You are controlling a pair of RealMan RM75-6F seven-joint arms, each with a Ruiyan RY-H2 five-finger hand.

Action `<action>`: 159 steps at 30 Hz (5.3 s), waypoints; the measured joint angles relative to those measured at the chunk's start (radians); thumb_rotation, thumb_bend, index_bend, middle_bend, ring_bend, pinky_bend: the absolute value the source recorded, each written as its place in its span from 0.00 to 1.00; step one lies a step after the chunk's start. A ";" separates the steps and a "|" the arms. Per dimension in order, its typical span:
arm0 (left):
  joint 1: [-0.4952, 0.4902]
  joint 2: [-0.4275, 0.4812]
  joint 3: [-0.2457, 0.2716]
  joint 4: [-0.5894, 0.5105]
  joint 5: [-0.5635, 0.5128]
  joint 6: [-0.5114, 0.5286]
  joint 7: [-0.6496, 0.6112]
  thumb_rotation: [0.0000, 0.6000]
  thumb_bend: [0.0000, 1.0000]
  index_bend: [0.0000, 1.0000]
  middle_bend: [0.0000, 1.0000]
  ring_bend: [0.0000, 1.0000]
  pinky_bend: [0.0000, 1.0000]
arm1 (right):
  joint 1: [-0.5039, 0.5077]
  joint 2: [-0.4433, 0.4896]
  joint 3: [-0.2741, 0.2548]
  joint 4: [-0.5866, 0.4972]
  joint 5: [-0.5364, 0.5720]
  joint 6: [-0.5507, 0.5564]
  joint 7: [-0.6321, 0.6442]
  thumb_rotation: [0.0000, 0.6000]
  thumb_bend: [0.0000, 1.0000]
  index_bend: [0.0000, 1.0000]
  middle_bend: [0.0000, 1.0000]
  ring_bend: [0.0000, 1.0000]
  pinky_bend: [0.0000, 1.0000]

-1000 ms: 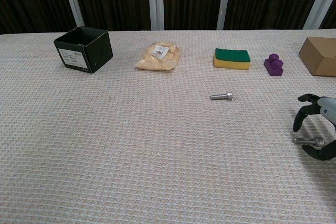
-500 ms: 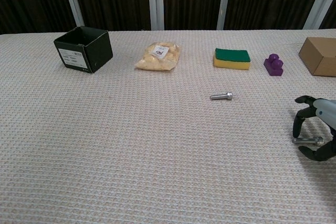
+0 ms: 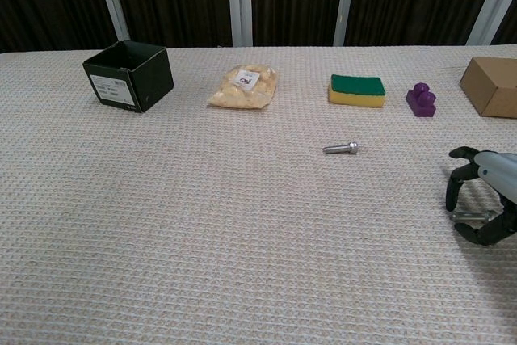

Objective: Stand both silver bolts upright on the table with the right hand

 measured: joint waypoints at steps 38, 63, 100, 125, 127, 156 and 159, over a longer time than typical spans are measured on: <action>-0.002 -0.006 0.001 -0.001 0.001 -0.001 0.016 1.00 0.12 0.12 0.06 0.00 0.15 | 0.018 0.006 -0.002 0.012 0.036 0.000 0.032 1.00 0.38 0.60 0.01 0.04 0.01; -0.004 -0.008 0.001 -0.003 -0.002 -0.004 0.025 1.00 0.12 0.12 0.06 0.00 0.15 | 0.023 0.040 0.010 -0.040 0.029 0.000 0.071 1.00 0.38 0.61 0.01 0.04 0.01; -0.004 -0.011 0.001 -0.005 -0.002 -0.003 0.034 1.00 0.12 0.12 0.06 0.00 0.15 | 0.043 0.076 0.027 -0.075 0.065 -0.003 0.099 1.00 0.38 0.62 0.01 0.04 0.01; -0.005 -0.012 0.002 -0.006 -0.001 -0.003 0.038 1.00 0.12 0.12 0.06 0.00 0.15 | 0.060 0.088 0.027 -0.079 0.076 -0.001 0.093 1.00 0.38 0.55 0.01 0.04 0.01; -0.005 -0.012 0.001 -0.006 -0.002 -0.004 0.038 1.00 0.12 0.12 0.06 0.00 0.15 | 0.060 0.089 0.025 -0.081 0.076 -0.001 0.093 1.00 0.38 0.53 0.01 0.04 0.01; -0.007 -0.001 -0.004 -0.003 -0.015 -0.013 0.007 1.00 0.12 0.12 0.06 0.00 0.15 | 0.187 -0.039 0.102 -0.148 0.133 0.087 -0.129 1.00 0.19 0.17 0.01 0.02 0.00; -0.008 0.001 -0.004 -0.003 -0.017 -0.015 0.003 1.00 0.12 0.12 0.06 0.00 0.15 | 0.210 -0.071 0.117 -0.149 0.153 0.105 -0.165 1.00 0.19 0.17 0.01 0.02 0.00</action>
